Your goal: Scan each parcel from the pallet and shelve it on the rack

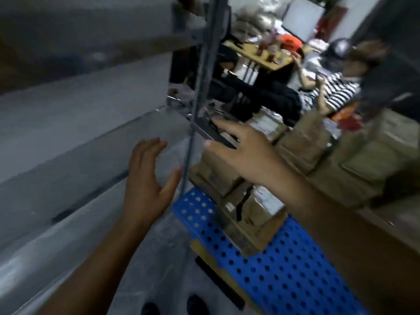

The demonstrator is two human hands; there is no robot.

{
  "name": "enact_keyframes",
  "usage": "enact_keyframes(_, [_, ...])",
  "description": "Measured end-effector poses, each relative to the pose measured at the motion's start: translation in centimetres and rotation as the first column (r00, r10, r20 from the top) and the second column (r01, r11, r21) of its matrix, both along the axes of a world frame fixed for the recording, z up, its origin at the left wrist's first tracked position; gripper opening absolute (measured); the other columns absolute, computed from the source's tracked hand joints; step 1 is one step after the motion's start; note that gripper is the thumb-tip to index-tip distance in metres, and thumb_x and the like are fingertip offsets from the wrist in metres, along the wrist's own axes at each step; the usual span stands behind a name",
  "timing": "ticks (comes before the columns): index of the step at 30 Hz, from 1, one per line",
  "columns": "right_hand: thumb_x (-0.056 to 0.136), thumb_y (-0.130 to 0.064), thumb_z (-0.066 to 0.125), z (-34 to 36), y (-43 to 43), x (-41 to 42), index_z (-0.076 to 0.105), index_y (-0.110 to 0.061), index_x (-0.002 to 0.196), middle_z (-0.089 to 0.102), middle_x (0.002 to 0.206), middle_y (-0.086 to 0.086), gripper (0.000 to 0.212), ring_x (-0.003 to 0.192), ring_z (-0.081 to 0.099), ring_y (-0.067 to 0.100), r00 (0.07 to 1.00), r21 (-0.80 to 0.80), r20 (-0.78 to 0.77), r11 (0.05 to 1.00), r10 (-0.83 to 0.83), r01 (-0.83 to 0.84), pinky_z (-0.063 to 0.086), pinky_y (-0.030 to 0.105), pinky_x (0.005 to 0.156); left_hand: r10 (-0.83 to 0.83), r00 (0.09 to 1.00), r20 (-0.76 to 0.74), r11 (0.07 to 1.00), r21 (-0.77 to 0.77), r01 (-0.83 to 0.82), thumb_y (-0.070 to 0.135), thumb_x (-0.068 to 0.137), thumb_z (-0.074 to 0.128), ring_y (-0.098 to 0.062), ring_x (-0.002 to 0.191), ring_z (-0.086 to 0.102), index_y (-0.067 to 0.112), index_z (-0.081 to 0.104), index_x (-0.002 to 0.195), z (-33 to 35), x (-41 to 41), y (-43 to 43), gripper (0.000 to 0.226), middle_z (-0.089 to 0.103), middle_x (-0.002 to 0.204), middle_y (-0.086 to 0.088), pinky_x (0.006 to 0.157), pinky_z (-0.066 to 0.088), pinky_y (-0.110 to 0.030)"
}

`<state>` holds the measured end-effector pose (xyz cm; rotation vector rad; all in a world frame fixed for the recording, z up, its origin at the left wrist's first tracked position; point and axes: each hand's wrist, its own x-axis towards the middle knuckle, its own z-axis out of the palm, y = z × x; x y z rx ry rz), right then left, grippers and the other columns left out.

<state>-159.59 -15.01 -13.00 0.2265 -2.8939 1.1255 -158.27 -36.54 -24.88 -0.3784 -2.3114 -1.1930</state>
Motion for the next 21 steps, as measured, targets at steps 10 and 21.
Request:
enact_keyframes(10, [0.090, -0.061, 0.059, -5.2, 12.5, 16.2, 0.045, -0.035, 0.148, 0.049, 0.149, -0.009, 0.065, 0.132, 0.048, 0.012, 0.827, 0.161, 0.129, 0.835, -0.546, 0.526, 0.042, 0.038, 0.106, -0.623, 0.700, 0.350, 0.752, 0.022, 0.658, 0.078, 0.077, 0.066, -0.024, 0.151, 0.025, 0.042, 0.032, 0.152, -6.3, 1.6, 15.8, 0.090, 0.024, 0.165, -0.005, 0.114, 0.036, -0.040])
enact_keyframes(21, [0.092, -0.054, 0.062, -11.6, 17.4, 29.3, 0.036, -0.038, 0.152, 0.049, 0.146, -0.012, 0.067, 0.108, 0.061, 0.004, 0.607, -0.006, 0.358, 0.649, -0.709, 0.761, 0.052, 0.029, 0.089, -0.497, 0.800, 0.336, 0.857, 0.045, 0.514, 0.050, 0.076, 0.085, 0.011, 0.117, 0.048, 0.058, 0.035, 0.146, -9.8, 5.8, 22.6, 0.087, 0.041, 0.145, 0.003, 0.093, 0.059, -0.032])
